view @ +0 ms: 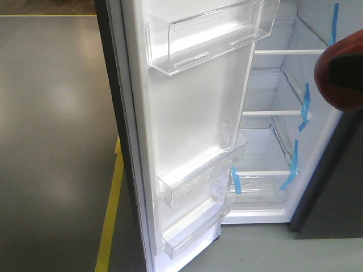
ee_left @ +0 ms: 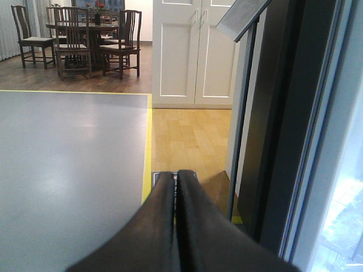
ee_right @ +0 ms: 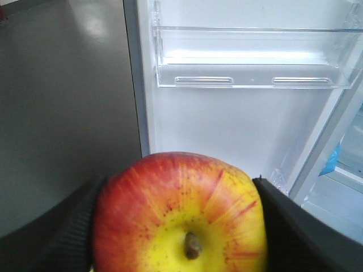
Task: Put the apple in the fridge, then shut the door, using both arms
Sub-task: 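Move the right gripper with the apple above the upper door shelf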
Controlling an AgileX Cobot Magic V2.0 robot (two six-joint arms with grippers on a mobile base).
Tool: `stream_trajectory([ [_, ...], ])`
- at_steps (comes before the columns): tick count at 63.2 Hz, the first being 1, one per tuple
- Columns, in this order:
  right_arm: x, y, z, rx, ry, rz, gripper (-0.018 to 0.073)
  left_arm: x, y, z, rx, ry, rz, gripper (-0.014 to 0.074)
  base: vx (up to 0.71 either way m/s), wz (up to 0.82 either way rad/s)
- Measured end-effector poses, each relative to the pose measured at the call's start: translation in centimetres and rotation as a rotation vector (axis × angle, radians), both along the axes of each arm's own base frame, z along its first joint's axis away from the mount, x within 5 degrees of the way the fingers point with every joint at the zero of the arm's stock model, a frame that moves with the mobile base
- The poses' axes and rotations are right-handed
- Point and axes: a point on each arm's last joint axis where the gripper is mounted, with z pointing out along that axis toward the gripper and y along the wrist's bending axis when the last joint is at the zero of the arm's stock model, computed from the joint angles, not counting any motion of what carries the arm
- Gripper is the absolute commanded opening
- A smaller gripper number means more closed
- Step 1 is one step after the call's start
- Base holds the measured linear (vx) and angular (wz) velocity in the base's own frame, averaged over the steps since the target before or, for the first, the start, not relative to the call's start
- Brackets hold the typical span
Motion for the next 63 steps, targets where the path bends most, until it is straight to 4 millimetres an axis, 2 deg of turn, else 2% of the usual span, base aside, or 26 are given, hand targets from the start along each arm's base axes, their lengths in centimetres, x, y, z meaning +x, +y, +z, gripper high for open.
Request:
stream_trajectory([
  [63,0.0,0.0,0.0,0.0,0.0,0.0,-0.0003,0.0,0.0,0.0,0.0,0.0,0.0,-0.0006,0.07,0.02],
])
